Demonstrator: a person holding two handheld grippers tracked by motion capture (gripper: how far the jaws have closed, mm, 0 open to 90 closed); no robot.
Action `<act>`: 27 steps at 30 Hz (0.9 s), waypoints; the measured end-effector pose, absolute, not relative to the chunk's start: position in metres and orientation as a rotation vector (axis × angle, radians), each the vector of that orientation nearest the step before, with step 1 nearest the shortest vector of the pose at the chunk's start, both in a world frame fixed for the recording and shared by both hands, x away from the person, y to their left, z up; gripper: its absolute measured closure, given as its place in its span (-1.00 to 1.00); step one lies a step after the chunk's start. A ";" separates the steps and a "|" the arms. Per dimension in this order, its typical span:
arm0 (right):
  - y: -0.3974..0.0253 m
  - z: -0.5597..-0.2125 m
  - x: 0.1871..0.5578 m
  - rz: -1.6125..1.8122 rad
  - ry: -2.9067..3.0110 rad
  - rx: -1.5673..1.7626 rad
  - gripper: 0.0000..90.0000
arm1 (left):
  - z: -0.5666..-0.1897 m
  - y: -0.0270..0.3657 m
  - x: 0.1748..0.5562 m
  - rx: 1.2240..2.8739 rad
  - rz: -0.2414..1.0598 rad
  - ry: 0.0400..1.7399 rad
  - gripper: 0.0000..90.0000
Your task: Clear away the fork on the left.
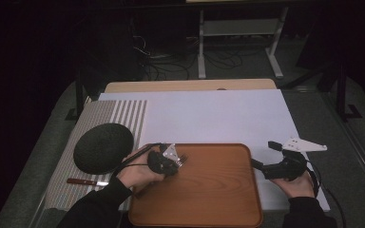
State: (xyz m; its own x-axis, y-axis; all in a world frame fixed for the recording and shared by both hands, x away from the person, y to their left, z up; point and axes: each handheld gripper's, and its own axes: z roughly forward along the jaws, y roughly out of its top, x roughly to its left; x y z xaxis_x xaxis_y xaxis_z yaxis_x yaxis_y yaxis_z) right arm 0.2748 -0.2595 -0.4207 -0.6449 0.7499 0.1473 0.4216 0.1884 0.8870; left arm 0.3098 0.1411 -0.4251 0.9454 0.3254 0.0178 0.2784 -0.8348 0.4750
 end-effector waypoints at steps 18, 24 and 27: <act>-0.259 -0.421 0.275 1.439 2.150 1.109 -1.00 | -0.423 0.164 0.316 2.598 0.197 0.523 1.00; -0.260 -0.420 0.275 1.439 2.147 1.108 -1.00 | -0.421 0.174 0.319 2.575 0.214 0.553 0.99; -0.260 -0.420 0.274 1.443 2.142 1.110 -1.00 | -0.422 0.177 0.320 2.577 0.224 0.564 0.99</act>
State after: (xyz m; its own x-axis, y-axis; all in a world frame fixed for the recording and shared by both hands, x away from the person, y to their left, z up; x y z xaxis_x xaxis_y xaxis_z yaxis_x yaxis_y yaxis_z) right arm 0.2743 -0.2600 -0.4200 -0.6423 0.7522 0.1470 0.4188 0.1839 0.8893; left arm 0.3203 0.1769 -0.4221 0.9011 0.4302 0.0540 0.3499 -0.7952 0.4952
